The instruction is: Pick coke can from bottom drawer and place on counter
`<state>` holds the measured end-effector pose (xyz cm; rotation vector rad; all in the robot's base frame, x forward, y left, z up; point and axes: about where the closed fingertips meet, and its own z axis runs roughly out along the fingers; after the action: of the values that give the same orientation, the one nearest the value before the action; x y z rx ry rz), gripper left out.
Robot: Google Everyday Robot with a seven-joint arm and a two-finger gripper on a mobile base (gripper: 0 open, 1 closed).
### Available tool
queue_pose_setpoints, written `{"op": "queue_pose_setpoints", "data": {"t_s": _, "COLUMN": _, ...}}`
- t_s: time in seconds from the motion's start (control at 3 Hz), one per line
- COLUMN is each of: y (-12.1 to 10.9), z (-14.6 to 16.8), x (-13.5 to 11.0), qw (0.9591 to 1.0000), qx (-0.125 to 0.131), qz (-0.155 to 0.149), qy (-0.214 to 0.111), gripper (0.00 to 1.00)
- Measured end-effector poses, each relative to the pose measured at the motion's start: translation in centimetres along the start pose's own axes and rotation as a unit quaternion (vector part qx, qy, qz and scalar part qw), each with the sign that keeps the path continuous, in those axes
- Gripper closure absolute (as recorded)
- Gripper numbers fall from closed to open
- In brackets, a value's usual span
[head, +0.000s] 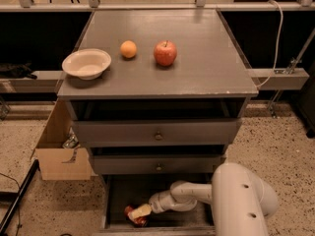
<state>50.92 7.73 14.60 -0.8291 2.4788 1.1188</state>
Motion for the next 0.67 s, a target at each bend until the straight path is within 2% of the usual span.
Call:
{"op": "queue_pose_setpoints", "data": {"t_s": 0.33, "y": 0.0, "z": 0.0, "x": 0.0, "qw": 1.0, "qx": 0.0, "qz": 0.0, "qy": 0.0, "gripper": 0.0}}
{"op": "queue_pose_setpoints", "data": {"t_s": 0.67, "y": -0.22, "z": 0.29, "x": 0.03, "qw": 0.9998, "qx": 0.016, "qz": 0.004, "qy": 0.008, "gripper": 0.0}}
